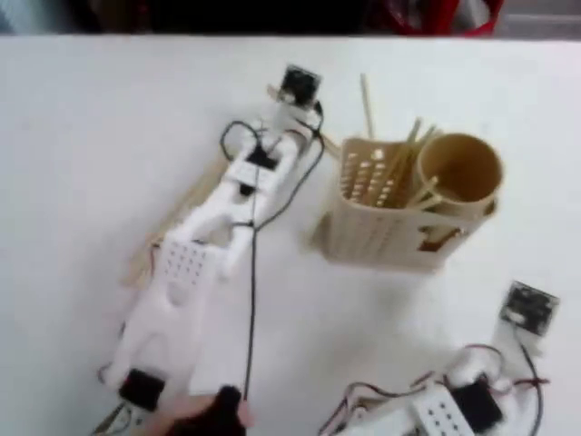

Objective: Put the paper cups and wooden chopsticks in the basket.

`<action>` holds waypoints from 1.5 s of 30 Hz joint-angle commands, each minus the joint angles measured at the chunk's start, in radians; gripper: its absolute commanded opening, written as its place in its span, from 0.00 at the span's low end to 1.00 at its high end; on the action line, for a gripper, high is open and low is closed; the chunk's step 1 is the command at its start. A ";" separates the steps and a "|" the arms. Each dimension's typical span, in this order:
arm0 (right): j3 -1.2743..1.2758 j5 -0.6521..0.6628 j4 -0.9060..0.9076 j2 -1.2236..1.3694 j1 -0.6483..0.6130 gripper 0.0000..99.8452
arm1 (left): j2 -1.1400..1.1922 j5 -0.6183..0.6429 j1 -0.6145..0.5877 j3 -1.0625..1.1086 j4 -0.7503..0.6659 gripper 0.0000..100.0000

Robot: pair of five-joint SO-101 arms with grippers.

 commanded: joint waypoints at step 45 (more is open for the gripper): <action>0.009 0.008 -0.001 -0.001 0.008 0.04 | 0.228 -0.339 -0.061 -1.082 1.757 0.12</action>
